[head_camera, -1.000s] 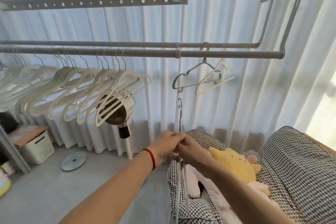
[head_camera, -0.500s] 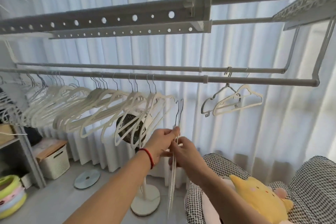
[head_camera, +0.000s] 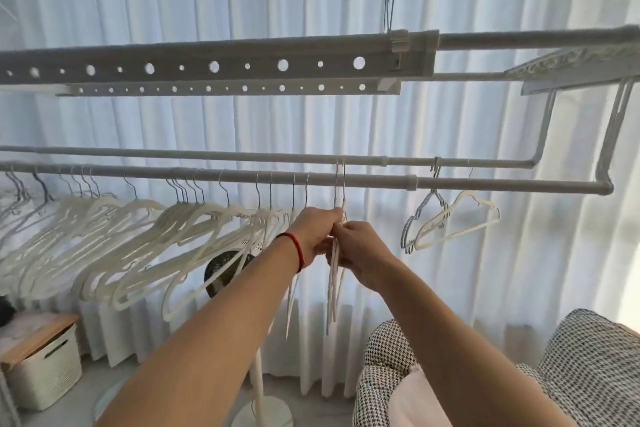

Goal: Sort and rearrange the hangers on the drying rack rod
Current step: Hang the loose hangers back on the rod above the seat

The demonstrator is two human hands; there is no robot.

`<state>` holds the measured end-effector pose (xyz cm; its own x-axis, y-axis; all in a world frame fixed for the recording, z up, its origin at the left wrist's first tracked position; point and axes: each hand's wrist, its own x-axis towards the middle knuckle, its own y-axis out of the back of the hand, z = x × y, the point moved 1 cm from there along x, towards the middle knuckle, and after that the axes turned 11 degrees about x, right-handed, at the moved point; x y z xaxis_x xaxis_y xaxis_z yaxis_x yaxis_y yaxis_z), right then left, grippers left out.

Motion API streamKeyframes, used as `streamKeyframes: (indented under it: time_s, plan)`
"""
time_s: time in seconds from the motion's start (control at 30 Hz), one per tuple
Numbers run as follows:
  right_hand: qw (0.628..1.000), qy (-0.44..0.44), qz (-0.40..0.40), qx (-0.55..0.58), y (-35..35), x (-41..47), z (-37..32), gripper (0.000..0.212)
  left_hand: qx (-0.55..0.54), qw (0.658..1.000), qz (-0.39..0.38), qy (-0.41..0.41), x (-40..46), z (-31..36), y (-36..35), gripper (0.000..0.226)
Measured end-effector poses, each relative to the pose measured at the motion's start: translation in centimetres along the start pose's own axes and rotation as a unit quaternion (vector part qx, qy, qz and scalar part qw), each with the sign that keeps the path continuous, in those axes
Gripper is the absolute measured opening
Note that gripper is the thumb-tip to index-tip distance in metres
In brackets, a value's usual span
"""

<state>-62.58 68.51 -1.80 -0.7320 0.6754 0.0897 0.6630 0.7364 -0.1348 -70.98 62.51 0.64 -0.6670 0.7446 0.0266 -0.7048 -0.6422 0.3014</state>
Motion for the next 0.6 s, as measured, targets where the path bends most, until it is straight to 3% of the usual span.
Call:
streamKeyframes:
  time_s: [0.2,0.37,0.47,0.5,0.57,0.6]
  plan:
    - [0.996,-0.031,-0.027,0.078,0.5,-0.2,0.5,0.028,-0.017,0.999,-0.028,0.037,3.1,-1.7,1.4,0.027]
    - [0.999,-0.014,-0.003,0.040,2.8,1.1,2.8,0.031,0.030,0.999,-0.029,0.018,3.3,-3.0,0.8,0.028]
    - [0.999,-0.015,-0.042,-0.012,4.7,1.7,4.3,0.038,0.162,0.987,0.021,-0.007,2.7,-2.7,0.3,0.036]
    - [0.998,-0.005,-0.047,-0.051,5.6,1.9,4.6,0.040,0.281,0.958,0.058,-0.021,2.3,-2.3,0.1,0.038]
    - [0.986,0.070,0.007,-0.152,8.1,2.8,5.0,0.037,0.509,0.836,0.187,-0.085,1.1,-0.8,-1.2,0.036]
    - [0.973,0.121,0.066,-0.185,9.6,3.6,5.0,0.031,0.540,0.792,0.242,-0.146,0.3,0.5,-2.7,0.034]
